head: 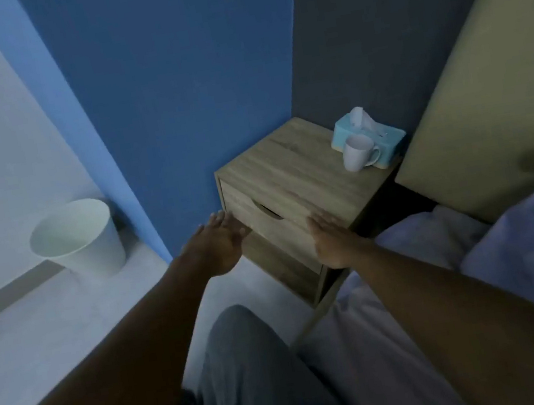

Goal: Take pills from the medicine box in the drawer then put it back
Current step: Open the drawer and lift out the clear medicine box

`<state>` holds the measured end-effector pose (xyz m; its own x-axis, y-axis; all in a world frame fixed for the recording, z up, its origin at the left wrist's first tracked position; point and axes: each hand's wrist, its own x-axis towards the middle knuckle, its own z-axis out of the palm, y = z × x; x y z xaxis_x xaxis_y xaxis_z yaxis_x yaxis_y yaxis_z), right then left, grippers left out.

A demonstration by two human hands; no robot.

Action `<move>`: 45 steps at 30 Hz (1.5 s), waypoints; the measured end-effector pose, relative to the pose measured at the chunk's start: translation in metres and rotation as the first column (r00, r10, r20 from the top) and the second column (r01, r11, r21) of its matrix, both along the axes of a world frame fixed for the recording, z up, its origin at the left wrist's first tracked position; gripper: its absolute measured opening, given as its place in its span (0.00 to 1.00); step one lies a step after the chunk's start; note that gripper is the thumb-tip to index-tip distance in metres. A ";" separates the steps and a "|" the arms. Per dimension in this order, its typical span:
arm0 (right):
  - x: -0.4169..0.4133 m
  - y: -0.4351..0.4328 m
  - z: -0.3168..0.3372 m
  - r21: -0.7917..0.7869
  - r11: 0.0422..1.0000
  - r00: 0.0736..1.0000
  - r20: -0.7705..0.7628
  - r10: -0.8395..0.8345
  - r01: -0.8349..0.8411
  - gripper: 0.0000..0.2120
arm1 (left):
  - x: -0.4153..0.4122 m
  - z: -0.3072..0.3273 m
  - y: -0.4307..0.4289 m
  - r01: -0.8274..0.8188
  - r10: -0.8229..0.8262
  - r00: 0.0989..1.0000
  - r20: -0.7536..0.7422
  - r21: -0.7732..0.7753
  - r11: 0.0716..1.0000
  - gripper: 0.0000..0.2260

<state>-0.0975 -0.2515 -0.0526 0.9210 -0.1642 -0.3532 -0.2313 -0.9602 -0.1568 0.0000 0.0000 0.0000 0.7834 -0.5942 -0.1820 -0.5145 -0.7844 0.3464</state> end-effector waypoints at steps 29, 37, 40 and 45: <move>0.078 -0.060 -0.149 -0.231 0.970 0.909 0.416 0.027 0.076 0.29 | 0.131 -0.231 -0.161 -0.554 0.218 0.717 -0.662 -0.351 0.755 0.38; 0.078 -0.058 -0.144 -0.248 0.965 0.919 0.393 0.024 0.081 0.30 | 0.132 -0.227 -0.186 -0.613 0.127 0.701 -0.701 -0.502 0.610 0.39; 0.077 -0.058 -0.145 -0.254 0.964 0.918 0.396 0.023 0.085 0.29 | 0.130 -0.228 -0.184 -0.594 0.121 0.718 -0.685 -0.513 0.620 0.40; 0.077 -0.058 -0.147 -0.244 0.965 0.921 0.390 0.010 0.093 0.29 | 0.122 -0.231 -0.164 -0.597 0.142 0.738 -0.660 -0.541 0.592 0.38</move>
